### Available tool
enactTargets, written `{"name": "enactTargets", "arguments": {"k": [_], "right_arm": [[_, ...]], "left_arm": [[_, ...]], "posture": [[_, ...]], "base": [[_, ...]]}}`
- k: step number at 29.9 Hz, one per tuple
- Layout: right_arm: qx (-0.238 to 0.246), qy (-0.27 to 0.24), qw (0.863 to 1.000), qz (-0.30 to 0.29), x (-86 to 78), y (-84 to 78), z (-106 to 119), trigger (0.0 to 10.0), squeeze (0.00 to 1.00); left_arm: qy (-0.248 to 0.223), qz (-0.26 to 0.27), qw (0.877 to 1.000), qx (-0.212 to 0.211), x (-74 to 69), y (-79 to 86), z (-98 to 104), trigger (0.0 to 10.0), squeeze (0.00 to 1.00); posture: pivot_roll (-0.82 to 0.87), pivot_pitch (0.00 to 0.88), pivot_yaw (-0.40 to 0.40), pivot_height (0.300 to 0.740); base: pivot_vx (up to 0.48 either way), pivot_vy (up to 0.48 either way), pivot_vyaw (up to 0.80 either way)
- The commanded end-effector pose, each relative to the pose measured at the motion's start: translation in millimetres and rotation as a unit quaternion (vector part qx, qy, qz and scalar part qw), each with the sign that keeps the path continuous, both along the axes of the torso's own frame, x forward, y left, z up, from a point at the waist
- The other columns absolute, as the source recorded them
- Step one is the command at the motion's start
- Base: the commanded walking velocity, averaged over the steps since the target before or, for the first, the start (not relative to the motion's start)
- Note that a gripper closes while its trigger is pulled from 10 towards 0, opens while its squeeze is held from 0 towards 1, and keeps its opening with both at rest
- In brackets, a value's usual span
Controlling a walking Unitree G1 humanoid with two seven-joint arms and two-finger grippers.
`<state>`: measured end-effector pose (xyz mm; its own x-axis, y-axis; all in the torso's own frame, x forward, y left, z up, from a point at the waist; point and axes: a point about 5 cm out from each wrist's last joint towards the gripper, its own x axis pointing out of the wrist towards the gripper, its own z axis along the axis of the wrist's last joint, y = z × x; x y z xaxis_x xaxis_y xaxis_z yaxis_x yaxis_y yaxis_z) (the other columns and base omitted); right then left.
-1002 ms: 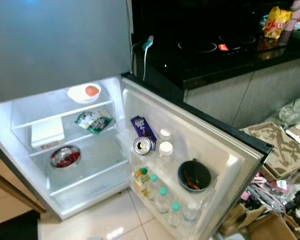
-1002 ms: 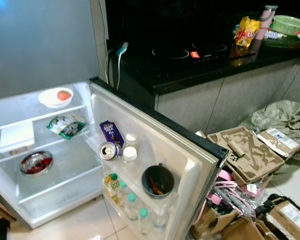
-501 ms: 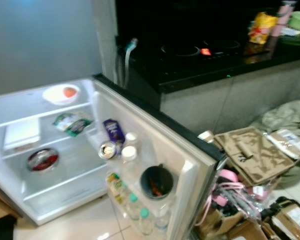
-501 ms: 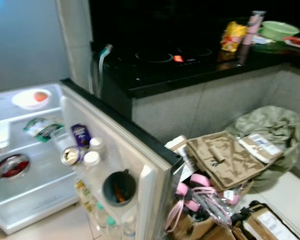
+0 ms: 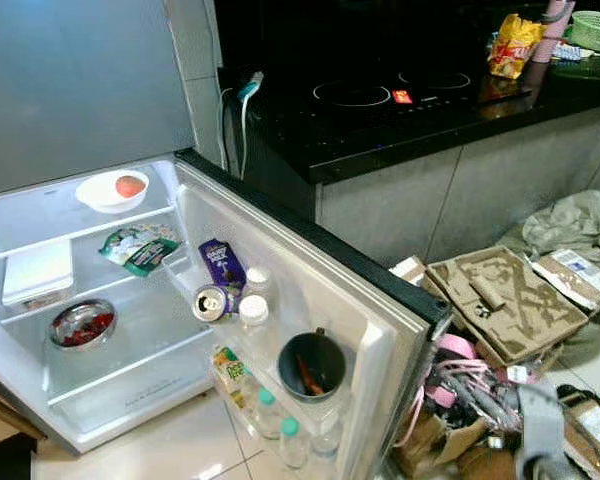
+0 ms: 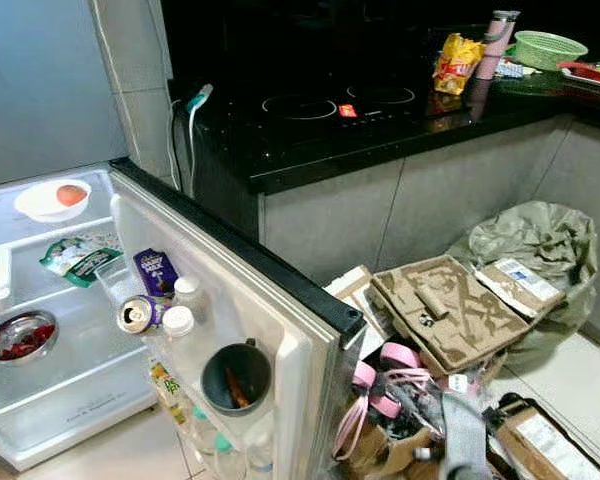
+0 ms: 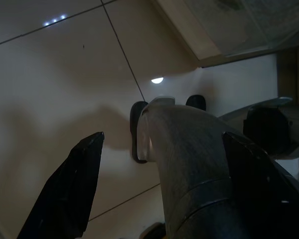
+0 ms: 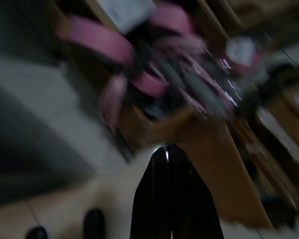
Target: Restocking fridge
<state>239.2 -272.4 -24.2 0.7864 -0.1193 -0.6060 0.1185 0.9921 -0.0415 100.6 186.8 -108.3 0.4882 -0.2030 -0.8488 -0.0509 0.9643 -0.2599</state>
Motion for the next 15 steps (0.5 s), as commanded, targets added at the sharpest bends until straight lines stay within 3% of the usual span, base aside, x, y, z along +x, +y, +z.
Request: {"name": "enactTargets", "arguments": {"k": [1, 7, 15], "right_arm": [[0.011, -0.017, 1.0, -0.005, 5.0, -0.3, 4, 10.0, 0.0], [0.021, -0.036, 0.999, 0.027, 18.7, 15.2, 10, 10.0, 0.0], [0.08, -0.049, 0.993, 0.073, 23.5, 36.4, 9, 10.0, 0.0]], "left_arm": [[0.032, -0.029, 0.999, -0.02, -14.6, -14.7, -5, 10.0, 0.0], [0.037, -0.041, 0.998, -0.003, -17.4, -14.9, -6, 10.0, 0.0], [0.055, -0.035, 0.998, 0.015, -21.0, -11.0, -8, 10.0, 0.0]], "posture": [[-0.09, 0.0, -0.035, 0.74], [-0.08, 0.0, -0.038, 0.74], [-0.08, 0.0, -0.03, 0.74]], "base": [[0.0, -0.304, 0.0], [0.0, -0.476, 0.0], [0.0, 0.0, 0.0]]}}
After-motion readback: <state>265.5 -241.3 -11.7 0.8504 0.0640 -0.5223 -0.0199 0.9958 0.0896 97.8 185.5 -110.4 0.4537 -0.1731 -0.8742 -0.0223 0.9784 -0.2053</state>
